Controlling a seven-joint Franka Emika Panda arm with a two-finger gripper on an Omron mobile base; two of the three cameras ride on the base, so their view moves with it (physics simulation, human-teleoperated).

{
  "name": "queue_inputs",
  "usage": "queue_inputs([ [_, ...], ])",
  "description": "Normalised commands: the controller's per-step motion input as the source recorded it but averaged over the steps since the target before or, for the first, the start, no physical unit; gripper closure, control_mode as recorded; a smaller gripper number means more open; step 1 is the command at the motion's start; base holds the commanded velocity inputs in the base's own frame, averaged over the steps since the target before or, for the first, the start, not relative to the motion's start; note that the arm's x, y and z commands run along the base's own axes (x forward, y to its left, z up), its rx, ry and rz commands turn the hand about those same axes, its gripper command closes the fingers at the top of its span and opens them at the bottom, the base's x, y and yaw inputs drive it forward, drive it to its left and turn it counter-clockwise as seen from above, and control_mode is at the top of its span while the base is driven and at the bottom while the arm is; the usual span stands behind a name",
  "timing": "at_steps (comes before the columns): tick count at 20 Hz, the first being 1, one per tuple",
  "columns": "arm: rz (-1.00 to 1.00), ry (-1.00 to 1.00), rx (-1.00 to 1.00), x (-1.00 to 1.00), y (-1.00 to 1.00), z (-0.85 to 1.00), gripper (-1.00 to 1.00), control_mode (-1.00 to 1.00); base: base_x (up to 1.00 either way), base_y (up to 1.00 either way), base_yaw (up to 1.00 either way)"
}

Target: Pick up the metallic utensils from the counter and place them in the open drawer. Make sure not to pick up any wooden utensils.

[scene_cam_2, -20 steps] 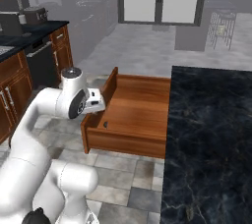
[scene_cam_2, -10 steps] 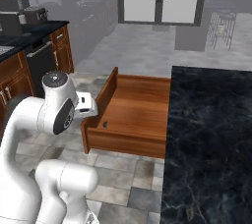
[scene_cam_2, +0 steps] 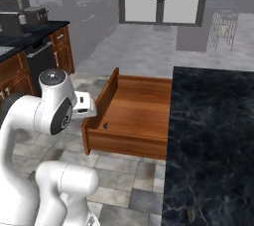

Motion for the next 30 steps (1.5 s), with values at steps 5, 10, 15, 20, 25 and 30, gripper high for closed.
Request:
queue_inputs([
  [5,0.00,0.23,0.00,0.29,0.00,0.34,-1.00,-1.00,0.00,0.00,0.00],
  [10,0.00,0.25,0.00,0.36,0.00,0.10,-1.00,-1.00,0.00,0.00,0.00],
  [15,0.00,0.03,0.00,0.03,0.00,0.00,-1.00,-1.00,0.00,0.00,0.00],
  [20,-0.03,0.00,0.00,0.00,0.05,-0.01,-1.00,-1.00,0.00,0.00,0.00],
  [25,-0.05,0.00,0.00,0.00,0.07,0.00,-1.00,-1.00,0.00,0.00,0.00],
  [30,-0.04,0.01,0.00,-0.20,0.01,0.00,-1.00,1.00,-0.33,0.00,-0.03],
])
